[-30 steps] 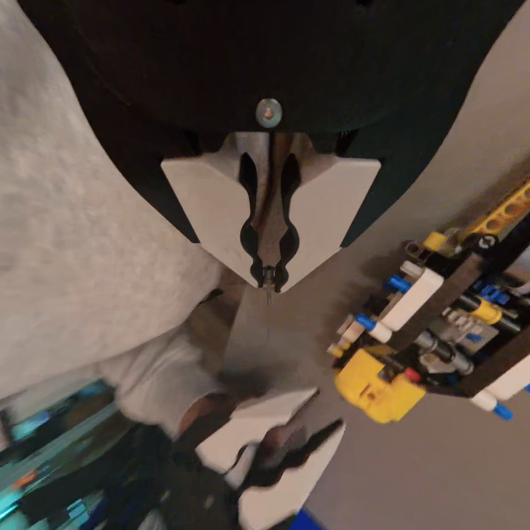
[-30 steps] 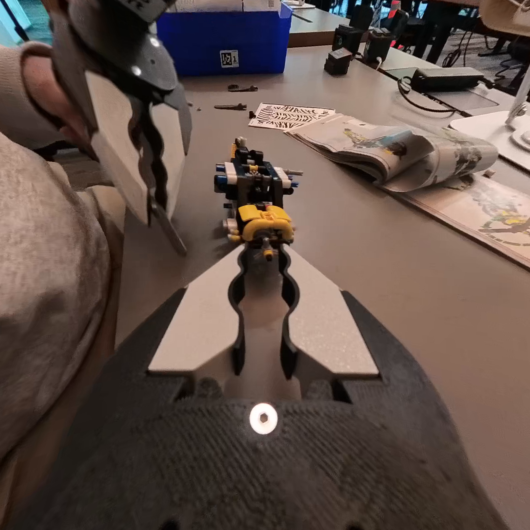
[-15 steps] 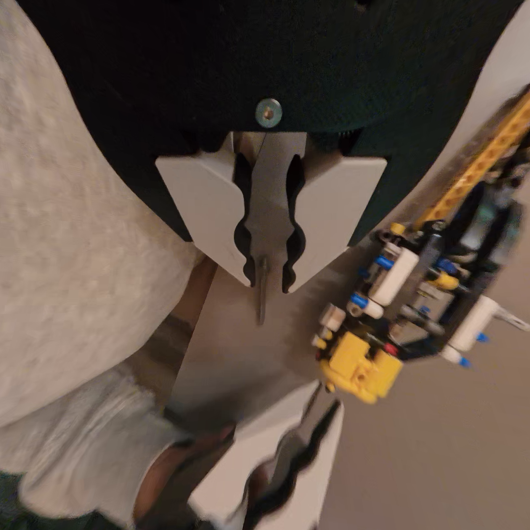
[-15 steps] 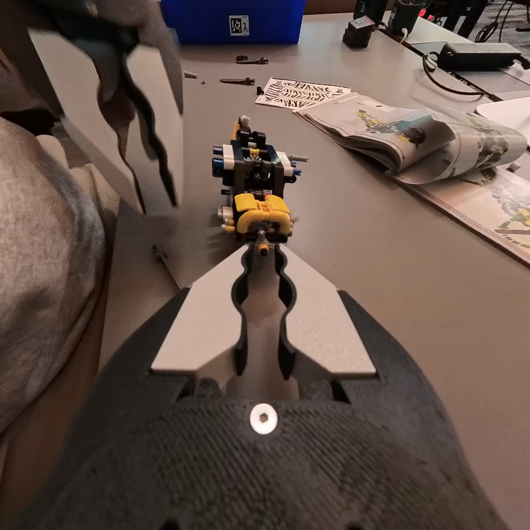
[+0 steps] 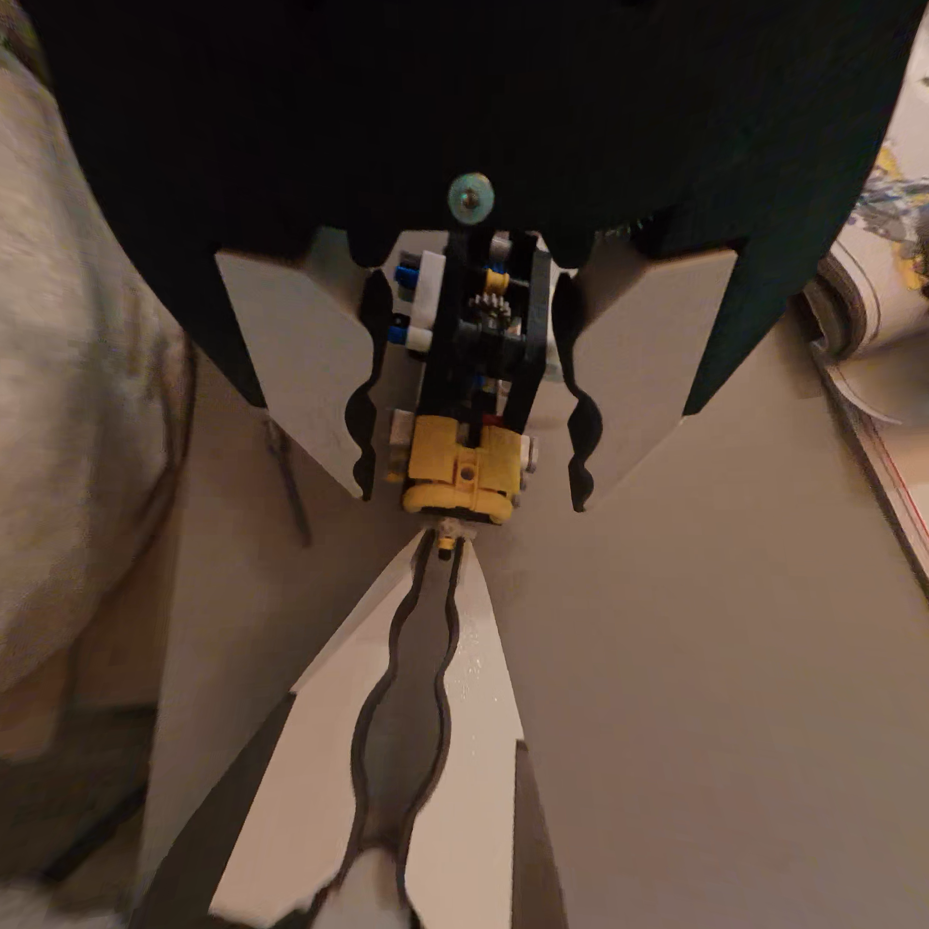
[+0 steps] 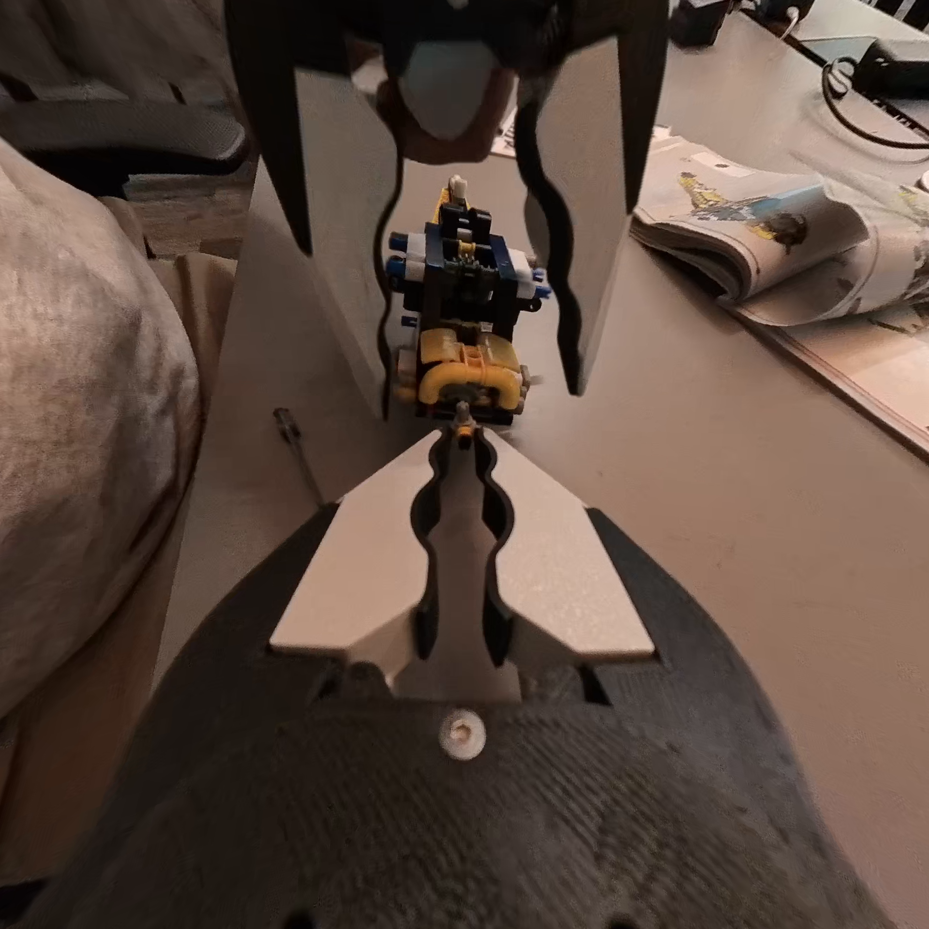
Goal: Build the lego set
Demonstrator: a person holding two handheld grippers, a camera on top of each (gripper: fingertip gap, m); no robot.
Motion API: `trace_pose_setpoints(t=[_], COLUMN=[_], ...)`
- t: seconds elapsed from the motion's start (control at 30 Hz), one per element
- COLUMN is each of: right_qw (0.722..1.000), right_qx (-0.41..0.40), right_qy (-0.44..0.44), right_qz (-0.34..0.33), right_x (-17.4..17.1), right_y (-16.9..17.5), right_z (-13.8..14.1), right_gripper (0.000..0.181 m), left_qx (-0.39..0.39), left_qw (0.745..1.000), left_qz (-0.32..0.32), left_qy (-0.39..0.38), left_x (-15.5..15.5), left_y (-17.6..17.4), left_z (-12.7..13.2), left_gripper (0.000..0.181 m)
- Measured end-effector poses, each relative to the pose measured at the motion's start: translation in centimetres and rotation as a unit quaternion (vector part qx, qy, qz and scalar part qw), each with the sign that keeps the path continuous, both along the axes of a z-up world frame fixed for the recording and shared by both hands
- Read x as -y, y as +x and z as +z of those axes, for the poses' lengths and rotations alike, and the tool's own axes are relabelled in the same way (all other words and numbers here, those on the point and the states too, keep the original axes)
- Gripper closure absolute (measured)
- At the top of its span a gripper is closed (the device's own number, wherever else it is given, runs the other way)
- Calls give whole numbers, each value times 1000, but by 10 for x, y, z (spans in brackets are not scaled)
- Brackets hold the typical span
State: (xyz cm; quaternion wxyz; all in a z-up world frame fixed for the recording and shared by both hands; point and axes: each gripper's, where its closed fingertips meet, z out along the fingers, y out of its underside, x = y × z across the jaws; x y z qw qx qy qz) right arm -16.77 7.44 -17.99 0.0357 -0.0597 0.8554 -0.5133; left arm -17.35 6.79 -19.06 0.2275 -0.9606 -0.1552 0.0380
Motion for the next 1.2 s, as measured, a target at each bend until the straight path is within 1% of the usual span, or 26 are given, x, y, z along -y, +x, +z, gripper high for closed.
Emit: trace_pose_setpoints(t=[0.03,0.17,0.4,0.63,0.7,0.73,0.9,1.1,1.2], right_qw=[1000,1000,1000,1000,1000,1000,1000,1000,999], right_qx=[2,10,13,25,24,26,28,28,42], right_qy=[0,3,1,-5,-5,-8,-1,1,7], right_qz=[1,3,6,9,4,7,12,6,3], right_x=[0,0,1,0,-1,-2,-3,-5,-5], right_y=[0,0,-3,-3,-5,-5,-4,-6,-6], right_z=[0,0,0,2,2,3,1,0,-1], right_gripper=[173,174,175,176,176,176,176,176,176], left_qx=[2,20,36,38,36,31,28,29,26], left_qw=[1000,999,999,998,999,999,999,999,999], left_qz=[-7,-17,-30,-39,-39,-40,-42,-38,-37], left_qy=[-14,-23,-13,-8,-1,3,-9,-2,-3], left_x=[1,1,-1,1,0,0,-1,-1,-1], left_y=[0,1,3,5,6,5,6,5,5], left_z=[-5,-11,-8,-7,-5,-4,-6,-7,-7], left_gripper=[106,105,115,115,123,123,122,121,121])
